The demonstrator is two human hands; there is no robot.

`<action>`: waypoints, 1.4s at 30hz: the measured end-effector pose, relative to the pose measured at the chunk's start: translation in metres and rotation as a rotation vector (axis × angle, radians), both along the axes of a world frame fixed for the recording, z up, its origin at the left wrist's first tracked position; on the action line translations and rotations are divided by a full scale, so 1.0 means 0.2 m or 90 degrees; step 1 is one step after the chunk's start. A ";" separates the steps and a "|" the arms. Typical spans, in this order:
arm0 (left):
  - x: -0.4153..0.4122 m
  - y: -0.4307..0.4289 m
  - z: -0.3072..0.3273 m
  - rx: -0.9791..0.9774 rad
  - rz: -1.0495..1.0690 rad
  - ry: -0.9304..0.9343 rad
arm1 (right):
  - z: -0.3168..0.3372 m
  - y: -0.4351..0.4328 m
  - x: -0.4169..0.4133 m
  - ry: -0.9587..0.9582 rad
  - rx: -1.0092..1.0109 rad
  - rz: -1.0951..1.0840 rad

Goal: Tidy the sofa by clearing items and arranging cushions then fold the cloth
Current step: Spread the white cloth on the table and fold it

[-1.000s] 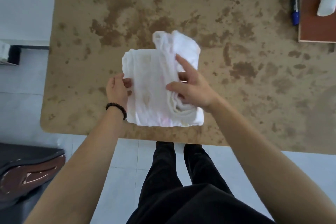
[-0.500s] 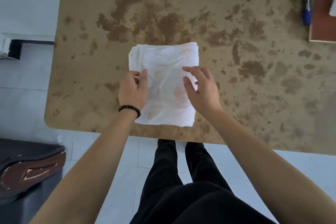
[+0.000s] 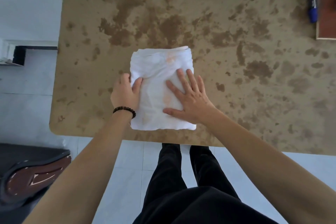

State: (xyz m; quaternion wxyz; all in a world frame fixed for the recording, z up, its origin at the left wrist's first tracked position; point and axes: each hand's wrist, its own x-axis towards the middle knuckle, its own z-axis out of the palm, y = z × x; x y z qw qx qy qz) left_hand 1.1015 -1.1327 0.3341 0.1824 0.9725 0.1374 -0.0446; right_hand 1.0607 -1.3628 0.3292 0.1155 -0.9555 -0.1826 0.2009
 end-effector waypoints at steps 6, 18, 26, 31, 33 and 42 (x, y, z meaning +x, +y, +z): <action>0.03 -0.19 0.07 0.068 -0.318 -0.263 | 0.02 -0.11 0.15 -0.246 0.046 -0.006; 0.18 -0.08 -0.05 0.087 -0.320 0.066 | -0.04 -0.04 0.28 -0.096 0.029 -0.048; -0.28 -0.10 -0.11 0.089 -0.317 0.095 | -0.07 -0.05 -0.12 -0.035 0.036 -0.040; -0.24 -0.11 -0.10 0.010 -0.279 0.085 | -0.05 -0.04 -0.07 -0.003 0.090 -0.056; -0.25 -0.12 -0.06 -0.106 -0.143 0.041 | -0.01 -0.03 -0.09 0.036 0.218 -0.179; -0.08 -0.16 0.12 -0.426 0.273 0.244 | 0.07 0.07 0.01 0.247 0.398 -0.728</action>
